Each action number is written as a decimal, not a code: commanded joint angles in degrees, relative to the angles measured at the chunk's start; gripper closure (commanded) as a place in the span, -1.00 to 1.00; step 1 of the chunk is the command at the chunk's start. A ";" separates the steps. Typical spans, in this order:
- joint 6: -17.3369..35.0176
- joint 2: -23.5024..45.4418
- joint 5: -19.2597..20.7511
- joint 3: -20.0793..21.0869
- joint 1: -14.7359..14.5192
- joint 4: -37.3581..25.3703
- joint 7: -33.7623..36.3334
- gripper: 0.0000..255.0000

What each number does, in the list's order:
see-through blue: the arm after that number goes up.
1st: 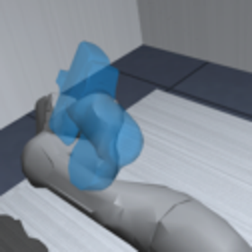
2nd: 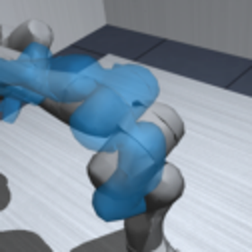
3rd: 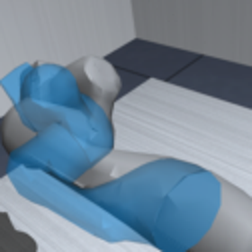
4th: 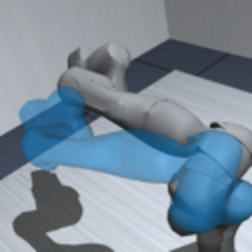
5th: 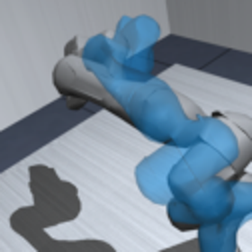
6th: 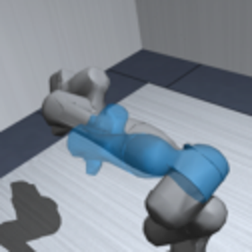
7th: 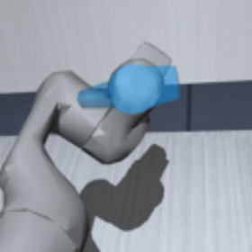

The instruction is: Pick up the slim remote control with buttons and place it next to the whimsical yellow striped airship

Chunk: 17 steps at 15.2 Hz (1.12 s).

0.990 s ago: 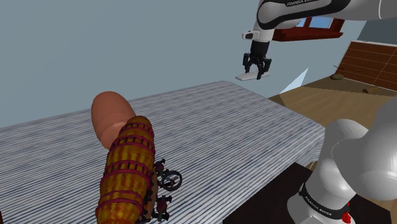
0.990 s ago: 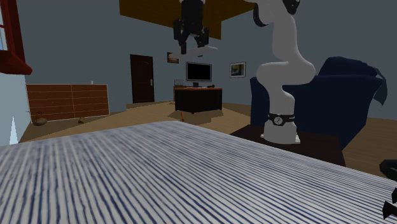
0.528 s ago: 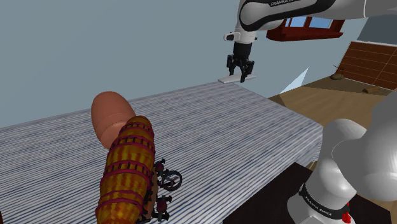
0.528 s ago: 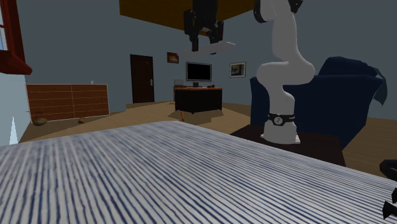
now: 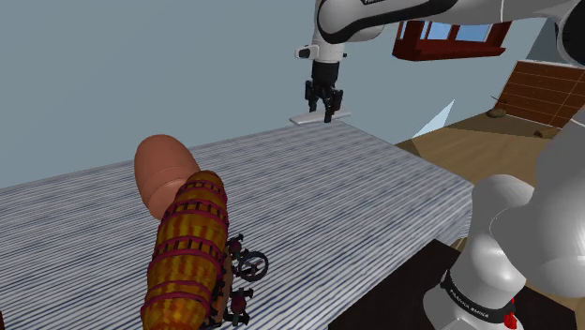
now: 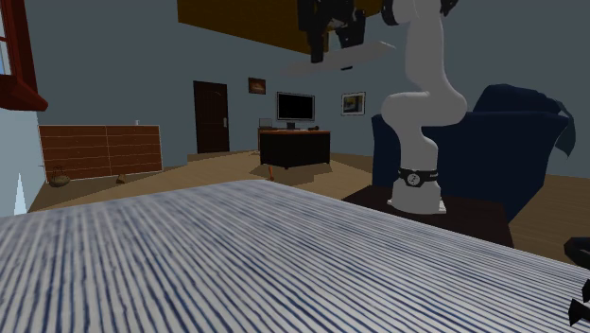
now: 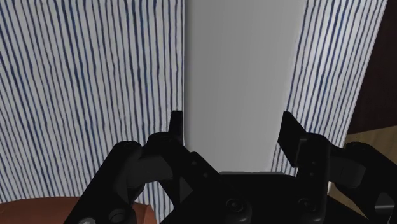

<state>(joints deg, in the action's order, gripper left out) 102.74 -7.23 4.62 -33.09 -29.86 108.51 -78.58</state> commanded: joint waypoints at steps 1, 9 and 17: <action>-0.07 2.36 -1.42 0.93 -1.07 -2.05 1.60 1.00; -2.38 13.75 -7.27 3.98 -4.09 -14.13 6.59 1.00; -8.15 28.37 -13.23 6.87 -4.56 -33.24 11.15 1.00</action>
<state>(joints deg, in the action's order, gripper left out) 95.27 19.60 -8.04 -26.51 -34.44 77.40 -67.98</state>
